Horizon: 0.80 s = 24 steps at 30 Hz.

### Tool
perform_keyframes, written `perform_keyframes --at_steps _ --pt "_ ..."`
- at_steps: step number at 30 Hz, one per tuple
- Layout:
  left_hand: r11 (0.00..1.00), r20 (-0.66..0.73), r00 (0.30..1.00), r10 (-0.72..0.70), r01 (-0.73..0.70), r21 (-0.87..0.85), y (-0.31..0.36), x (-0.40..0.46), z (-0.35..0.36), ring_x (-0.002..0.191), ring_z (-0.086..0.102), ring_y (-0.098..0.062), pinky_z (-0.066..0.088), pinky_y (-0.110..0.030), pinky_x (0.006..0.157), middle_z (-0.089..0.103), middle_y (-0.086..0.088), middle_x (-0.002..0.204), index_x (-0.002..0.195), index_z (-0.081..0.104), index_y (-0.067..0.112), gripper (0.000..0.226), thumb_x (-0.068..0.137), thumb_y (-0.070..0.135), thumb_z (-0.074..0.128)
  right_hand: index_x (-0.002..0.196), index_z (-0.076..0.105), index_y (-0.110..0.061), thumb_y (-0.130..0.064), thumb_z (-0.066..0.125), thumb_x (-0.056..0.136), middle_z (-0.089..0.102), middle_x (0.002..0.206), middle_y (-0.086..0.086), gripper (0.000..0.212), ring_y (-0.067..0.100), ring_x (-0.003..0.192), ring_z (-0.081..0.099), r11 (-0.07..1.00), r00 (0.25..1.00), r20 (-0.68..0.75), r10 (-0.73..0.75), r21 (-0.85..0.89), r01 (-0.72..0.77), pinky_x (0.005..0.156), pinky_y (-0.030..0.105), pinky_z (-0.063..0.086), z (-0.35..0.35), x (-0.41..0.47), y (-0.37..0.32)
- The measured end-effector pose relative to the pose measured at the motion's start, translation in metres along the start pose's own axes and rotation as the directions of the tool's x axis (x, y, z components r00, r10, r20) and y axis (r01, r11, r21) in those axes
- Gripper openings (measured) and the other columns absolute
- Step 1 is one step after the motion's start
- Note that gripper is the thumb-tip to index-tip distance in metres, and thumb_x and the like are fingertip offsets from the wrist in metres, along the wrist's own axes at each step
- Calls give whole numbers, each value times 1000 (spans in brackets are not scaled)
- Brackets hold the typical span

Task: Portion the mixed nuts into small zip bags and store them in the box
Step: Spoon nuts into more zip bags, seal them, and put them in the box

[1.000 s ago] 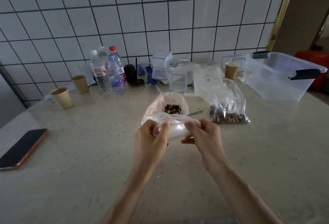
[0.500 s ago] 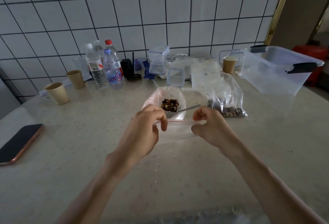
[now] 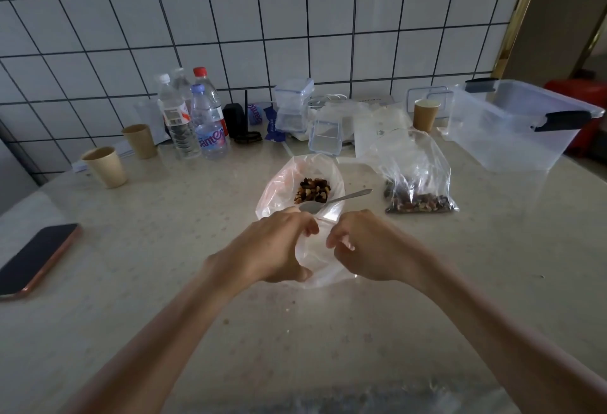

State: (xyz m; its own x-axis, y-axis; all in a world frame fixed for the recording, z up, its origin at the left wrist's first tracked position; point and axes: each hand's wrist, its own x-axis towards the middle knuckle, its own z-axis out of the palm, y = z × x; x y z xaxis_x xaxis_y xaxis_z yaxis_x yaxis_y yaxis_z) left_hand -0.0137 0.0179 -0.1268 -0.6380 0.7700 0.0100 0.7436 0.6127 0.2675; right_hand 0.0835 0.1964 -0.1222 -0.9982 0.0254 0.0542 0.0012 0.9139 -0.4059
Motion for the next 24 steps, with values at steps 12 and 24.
perform_keyframes --at_steps 12,24 --pt "999 117 993 -32 33 -5 -24 -11 16 80 56 7 37 -13 65 54 28 97 121 59 54 59 69 70 83 123 66 -41 -74 68 79 40 98 -19 55 10 103 42 969 994 105 -20 -243 45 88 30 31 17 -3 21" --pt "959 0 994 -111 108 -263 -33 6 36 64 59 5 40 -15 61 61 14 74 108 66 57 65 50 87 75 97 74 -48 -60 88 66 49 93 -10 36 3 90 46 992 999 34 37 122 -41 76 23 38 26 16 62"
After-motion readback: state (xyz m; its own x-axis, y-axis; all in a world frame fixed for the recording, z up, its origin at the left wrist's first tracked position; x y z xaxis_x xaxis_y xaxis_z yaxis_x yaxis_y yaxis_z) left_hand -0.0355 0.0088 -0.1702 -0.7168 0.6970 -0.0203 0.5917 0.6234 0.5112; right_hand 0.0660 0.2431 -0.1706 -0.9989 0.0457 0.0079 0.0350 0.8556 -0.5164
